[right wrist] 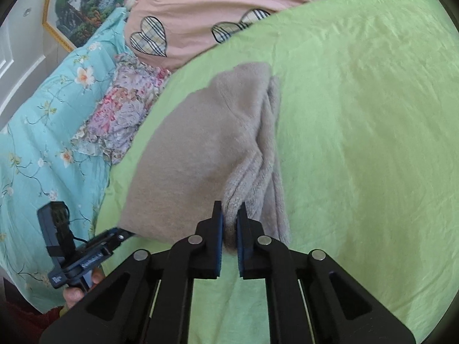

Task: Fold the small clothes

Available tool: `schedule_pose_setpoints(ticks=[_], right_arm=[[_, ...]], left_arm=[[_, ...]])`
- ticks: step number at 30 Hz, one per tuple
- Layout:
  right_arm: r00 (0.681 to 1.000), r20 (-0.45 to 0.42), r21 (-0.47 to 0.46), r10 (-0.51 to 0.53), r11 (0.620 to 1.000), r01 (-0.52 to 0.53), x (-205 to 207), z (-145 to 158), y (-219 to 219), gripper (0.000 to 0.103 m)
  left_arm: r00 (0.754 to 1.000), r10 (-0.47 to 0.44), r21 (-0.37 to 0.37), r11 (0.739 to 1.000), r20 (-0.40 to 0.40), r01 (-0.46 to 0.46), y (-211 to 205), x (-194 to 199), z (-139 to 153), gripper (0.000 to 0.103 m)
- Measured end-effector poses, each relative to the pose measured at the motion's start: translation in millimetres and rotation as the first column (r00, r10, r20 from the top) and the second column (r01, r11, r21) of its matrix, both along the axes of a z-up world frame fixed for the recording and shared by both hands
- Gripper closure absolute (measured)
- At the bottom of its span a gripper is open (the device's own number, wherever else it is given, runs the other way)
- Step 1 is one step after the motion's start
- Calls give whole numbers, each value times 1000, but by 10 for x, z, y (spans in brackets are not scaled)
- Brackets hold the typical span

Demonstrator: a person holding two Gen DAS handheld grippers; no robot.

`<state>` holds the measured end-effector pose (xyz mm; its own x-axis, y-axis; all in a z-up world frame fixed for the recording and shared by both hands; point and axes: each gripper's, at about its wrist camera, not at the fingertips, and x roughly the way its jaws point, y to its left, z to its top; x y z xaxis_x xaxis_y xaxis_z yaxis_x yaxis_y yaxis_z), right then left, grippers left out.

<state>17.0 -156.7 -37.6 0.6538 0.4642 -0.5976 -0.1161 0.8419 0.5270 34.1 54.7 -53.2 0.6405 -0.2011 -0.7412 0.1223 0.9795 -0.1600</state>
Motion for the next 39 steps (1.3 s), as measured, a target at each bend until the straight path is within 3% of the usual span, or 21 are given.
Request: schedule_pose_setpoints(ticks=[2, 4, 11, 14, 19, 23, 27, 30, 34, 39], right_arm=[[996, 85, 1, -5, 1000, 5, -81, 235, -35, 96], [994, 107, -57, -3, 998, 9, -100, 303, -37, 96], [1000, -7, -276, -29, 961, 26, 42, -168, -4, 97], [997, -55, -283, -45, 959, 28, 112, -339, -33, 97], [997, -55, -335, -45, 942, 24, 74, -298, 4, 97], [994, -101, -263, -52, 964, 24, 100, -387, -85, 96], [994, -105, -153, -31, 988, 15, 80, -228, -159, 84], [997, -67, -59, -44, 997, 40, 140, -54, -295, 76], [999, -39, 29, -23, 999, 24, 490, 50, -359, 75], [990, -138, 72, 5, 997, 5, 1007, -166, -261, 75]], left_arm=[[1000, -2, 68, 998, -14, 3, -83, -16, -54, 91], [1000, -7, 99, 995, -16, 8, -137, -42, -102, 92], [1000, -10, 114, 993, -19, 12, -162, -72, -124, 93], [999, -5, 99, 995, -45, 9, -152, -58, -164, 93], [999, -9, 97, 995, -53, 14, -140, -27, -174, 93], [997, -30, 68, 997, -75, 35, -93, -22, -161, 93], [992, -76, -12, 997, -101, 75, 55, -114, -66, 92], [991, -121, -79, 990, -50, 117, 155, -209, 139, 92], [986, -163, -101, 981, 45, 167, 113, -222, 425, 85], [984, -170, -117, 977, 57, 176, -17, -1, 482, 81]])
